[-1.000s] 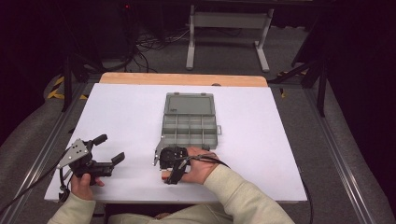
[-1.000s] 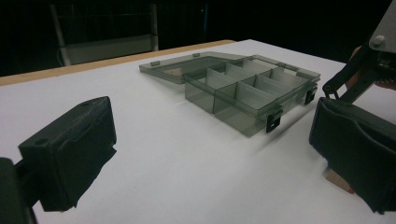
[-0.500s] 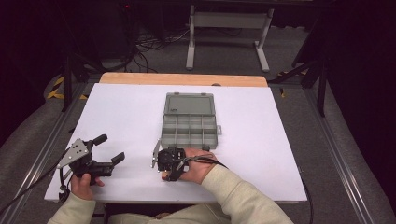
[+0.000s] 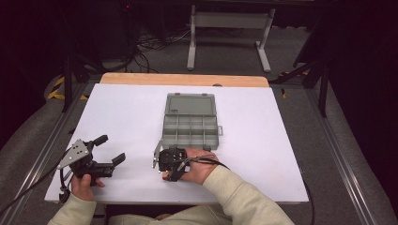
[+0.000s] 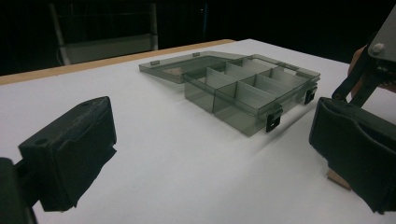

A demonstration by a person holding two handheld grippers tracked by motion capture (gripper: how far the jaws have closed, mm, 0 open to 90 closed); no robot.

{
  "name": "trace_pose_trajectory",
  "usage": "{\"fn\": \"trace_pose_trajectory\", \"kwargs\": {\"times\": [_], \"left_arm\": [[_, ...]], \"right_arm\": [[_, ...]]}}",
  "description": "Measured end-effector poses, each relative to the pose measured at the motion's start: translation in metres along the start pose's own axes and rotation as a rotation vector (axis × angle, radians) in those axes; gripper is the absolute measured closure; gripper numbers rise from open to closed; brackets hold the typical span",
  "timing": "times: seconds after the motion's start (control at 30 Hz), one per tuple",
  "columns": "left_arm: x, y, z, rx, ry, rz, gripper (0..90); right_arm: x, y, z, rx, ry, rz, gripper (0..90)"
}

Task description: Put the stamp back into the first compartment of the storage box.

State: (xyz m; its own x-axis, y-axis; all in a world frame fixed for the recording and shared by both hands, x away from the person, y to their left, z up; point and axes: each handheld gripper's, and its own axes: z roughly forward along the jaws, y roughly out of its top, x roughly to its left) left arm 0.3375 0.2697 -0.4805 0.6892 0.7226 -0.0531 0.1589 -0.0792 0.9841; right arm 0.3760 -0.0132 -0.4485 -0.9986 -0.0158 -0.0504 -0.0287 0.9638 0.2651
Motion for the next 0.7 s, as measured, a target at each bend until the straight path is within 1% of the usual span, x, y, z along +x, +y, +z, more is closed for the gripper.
{"fn": "trace_pose_trajectory", "kwargs": {"times": [0.03, 0.07, 0.27, 0.4, 0.47, 0.53, 0.6, 0.67, 0.7], "left_arm": [[0.000, 0.000, 0.000, 0.000, 0.007, 0.010, 1.4], [0.001, 0.000, 0.000, 0.001, 0.008, 0.011, 1.4], [0.001, 0.000, 0.000, 0.002, 0.007, 0.014, 1.4], [0.001, 0.000, 0.000, 0.002, 0.006, 0.012, 1.4], [0.001, 0.000, 0.000, -0.006, 0.002, 0.009, 1.4], [0.001, 0.000, 0.000, -0.004, 0.002, 0.010, 1.4], [0.001, 0.000, 0.000, -0.007, 0.001, 0.009, 1.4], [0.001, 0.000, 0.000, 0.002, 0.006, 0.015, 1.4], [0.001, 0.000, 0.000, -0.005, 0.002, 0.012, 1.4]], "right_arm": [[0.000, 0.000, -0.001, -0.003, -0.001, 0.001, 65.6], [-0.001, 0.000, -0.002, -0.022, -0.007, -0.017, 65.6], [-0.001, 0.002, -0.014, -0.045, -0.027, -0.023, 65.6], [-0.002, 0.002, -0.020, -0.047, -0.038, -0.019, 65.6], [-0.004, 0.003, -0.023, -0.049, -0.046, -0.029, 65.6], [-0.005, 0.004, -0.027, -0.047, -0.049, -0.027, 65.6], [-0.006, 0.006, -0.031, -0.052, -0.061, -0.040, 65.6], [-0.007, 0.007, -0.035, -0.051, -0.066, -0.038, 65.6], [-0.008, 0.007, -0.037, -0.057, -0.074, -0.044, 65.6]]}}
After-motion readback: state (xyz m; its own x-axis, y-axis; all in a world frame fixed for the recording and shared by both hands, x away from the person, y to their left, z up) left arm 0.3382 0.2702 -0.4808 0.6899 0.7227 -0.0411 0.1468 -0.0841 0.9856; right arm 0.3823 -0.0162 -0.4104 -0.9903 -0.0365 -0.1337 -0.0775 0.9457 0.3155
